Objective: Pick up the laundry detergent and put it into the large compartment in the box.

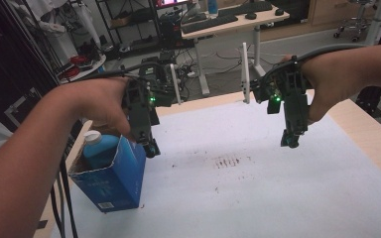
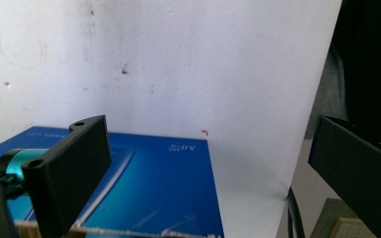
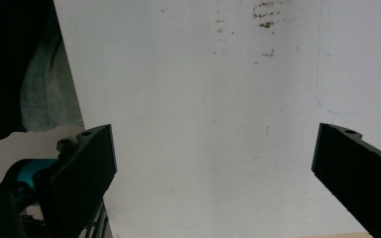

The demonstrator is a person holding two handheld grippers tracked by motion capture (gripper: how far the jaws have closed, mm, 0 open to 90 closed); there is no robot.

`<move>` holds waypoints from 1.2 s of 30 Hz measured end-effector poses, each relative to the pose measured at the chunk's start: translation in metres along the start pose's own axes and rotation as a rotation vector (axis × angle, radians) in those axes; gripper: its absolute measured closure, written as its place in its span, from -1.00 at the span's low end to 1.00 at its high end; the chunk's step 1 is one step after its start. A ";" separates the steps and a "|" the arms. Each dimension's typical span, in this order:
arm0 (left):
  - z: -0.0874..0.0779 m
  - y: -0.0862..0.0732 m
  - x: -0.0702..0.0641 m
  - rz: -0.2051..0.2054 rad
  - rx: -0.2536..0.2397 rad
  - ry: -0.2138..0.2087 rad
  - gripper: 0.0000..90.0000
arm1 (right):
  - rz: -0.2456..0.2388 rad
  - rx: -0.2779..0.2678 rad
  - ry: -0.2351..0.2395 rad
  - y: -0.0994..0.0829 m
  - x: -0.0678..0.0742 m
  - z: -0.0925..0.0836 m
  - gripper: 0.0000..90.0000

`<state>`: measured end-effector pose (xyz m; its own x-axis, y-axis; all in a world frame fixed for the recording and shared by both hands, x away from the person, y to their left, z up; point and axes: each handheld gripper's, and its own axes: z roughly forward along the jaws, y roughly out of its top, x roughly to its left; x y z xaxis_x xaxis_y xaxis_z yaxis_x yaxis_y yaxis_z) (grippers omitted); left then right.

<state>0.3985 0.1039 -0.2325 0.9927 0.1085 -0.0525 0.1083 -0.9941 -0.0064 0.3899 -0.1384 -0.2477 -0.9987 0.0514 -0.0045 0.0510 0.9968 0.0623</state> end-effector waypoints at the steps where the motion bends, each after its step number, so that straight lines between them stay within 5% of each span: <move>1: 0.002 0.001 0.001 0.001 0.003 -0.004 -0.93 | 0.000 0.002 0.000 0.000 0.000 -0.001 -0.94; 13: 0.014 -0.001 0.015 -0.025 0.003 -0.020 -0.93 | -0.001 0.006 0.003 -0.001 -0.007 -0.002 -0.94; 36: 0.012 -0.001 0.013 -0.018 -0.015 -0.031 -0.93 | -0.011 0.009 0.000 0.002 -0.009 -0.004 -0.94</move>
<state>0.4104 0.1059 -0.2447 0.9885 0.1265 -0.0834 0.1275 -0.9918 0.0071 0.3985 -0.1374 -0.2432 -0.9992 0.0408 -0.0053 0.0404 0.9978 0.0535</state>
